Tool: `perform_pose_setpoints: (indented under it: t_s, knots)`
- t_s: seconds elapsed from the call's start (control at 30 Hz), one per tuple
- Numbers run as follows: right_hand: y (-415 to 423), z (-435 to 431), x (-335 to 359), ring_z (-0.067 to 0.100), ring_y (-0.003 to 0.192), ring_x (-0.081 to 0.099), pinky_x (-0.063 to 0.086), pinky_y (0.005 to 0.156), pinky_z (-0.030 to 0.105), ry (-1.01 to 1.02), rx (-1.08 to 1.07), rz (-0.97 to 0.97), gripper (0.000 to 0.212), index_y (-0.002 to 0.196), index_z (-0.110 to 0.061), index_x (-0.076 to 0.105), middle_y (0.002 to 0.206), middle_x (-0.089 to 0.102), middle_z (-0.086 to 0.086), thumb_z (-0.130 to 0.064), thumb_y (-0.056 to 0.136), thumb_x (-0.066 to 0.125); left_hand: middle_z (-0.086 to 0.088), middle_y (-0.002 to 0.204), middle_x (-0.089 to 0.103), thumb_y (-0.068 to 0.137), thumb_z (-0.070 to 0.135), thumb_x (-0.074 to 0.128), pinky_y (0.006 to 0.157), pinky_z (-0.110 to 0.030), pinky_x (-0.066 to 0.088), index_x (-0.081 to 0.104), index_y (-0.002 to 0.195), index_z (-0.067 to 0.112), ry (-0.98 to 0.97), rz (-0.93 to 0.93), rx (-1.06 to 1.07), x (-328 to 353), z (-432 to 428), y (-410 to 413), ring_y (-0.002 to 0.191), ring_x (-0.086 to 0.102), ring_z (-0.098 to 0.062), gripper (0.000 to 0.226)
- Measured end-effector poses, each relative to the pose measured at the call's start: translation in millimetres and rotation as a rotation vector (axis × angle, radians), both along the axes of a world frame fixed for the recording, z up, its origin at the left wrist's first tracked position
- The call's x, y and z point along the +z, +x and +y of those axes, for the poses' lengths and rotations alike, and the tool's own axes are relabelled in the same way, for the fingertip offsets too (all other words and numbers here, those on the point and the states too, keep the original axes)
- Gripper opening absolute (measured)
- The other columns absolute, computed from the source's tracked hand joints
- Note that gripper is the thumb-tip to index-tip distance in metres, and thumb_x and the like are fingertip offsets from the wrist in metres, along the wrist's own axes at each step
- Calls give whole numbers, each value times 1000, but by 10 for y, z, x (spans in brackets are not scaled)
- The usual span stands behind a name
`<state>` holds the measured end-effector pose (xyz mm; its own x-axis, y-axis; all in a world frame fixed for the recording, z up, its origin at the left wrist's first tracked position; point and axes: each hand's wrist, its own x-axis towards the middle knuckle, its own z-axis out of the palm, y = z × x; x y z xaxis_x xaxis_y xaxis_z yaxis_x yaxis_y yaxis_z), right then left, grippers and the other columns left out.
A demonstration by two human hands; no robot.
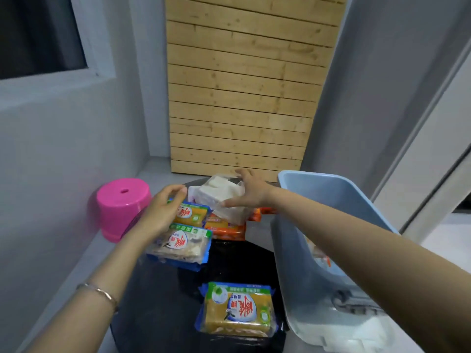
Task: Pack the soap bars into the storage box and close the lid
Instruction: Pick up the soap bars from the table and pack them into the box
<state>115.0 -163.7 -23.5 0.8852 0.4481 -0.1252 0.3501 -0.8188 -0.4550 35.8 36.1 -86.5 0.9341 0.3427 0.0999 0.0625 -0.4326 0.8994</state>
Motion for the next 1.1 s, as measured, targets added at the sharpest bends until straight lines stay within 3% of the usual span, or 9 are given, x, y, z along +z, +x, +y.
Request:
perform_pose_setpoints:
  t_s: [0.07,0.27,0.4,0.6,0.77,0.83,0.9,0.97,1.1]
  knots:
    - [204,96,-92,32,144,21,26,116,45,-137,-19,-14,116,152,-13,8,158,16,12,-53,68,76,26,90,53,93,45,44,58,-13,34,51,106,36,7,-10,10,-22,-6,92,72,51,13,18]
    - [574,335,-406,36,140,30,34,111,50,-347,-37,125,126,151,-18,2,154,25,15,-57,60,80,11,117,52,93,43,44,82,-27,45,53,124,26,-33,-39,-8,-148,5,336,107,54,-13,36]
    - [671,366,-540,37,127,45,42,103,51,-396,-23,43,122,146,-21,13,141,41,15,-57,52,82,11,115,52,93,45,43,63,-21,47,50,122,31,-64,-23,0,-217,49,370,92,63,-11,33]
    - [691,330,-467,31,119,52,49,97,44,-216,-74,86,102,138,-10,30,135,48,12,-50,59,80,16,111,50,94,40,45,52,-11,44,51,121,32,-74,-86,18,-136,27,338,72,57,13,29]
    - [493,203,191,28,104,63,54,91,41,135,-44,139,66,121,-9,50,121,63,12,-29,67,82,16,116,50,95,38,44,70,-11,33,52,124,28,-100,-195,67,66,-106,232,94,48,8,32]
    - [334,0,543,22,91,67,58,77,30,234,7,111,43,106,-17,57,106,68,7,-25,71,80,15,118,52,95,37,44,78,-14,34,52,124,29,-136,-244,60,172,-240,167,107,48,-1,31]
    - [131,-260,837,14,81,65,54,61,16,303,67,83,39,103,-19,56,95,67,-1,-22,72,79,16,119,53,94,36,45,80,-13,35,53,123,32,-174,-281,28,271,-413,100,110,48,-1,30]
    - [-77,-582,993,18,84,68,56,67,22,341,100,48,43,108,-15,59,96,70,4,-19,72,81,22,116,54,94,37,46,80,-10,36,52,120,38,-252,-303,-33,332,-644,16,108,50,5,27]
    - [-459,-1276,1058,14,86,72,59,72,25,324,126,58,43,107,-18,62,99,74,3,-12,70,82,14,130,54,80,56,49,94,-24,41,52,119,45,-453,-241,-181,385,-1126,-125,120,50,-4,41]
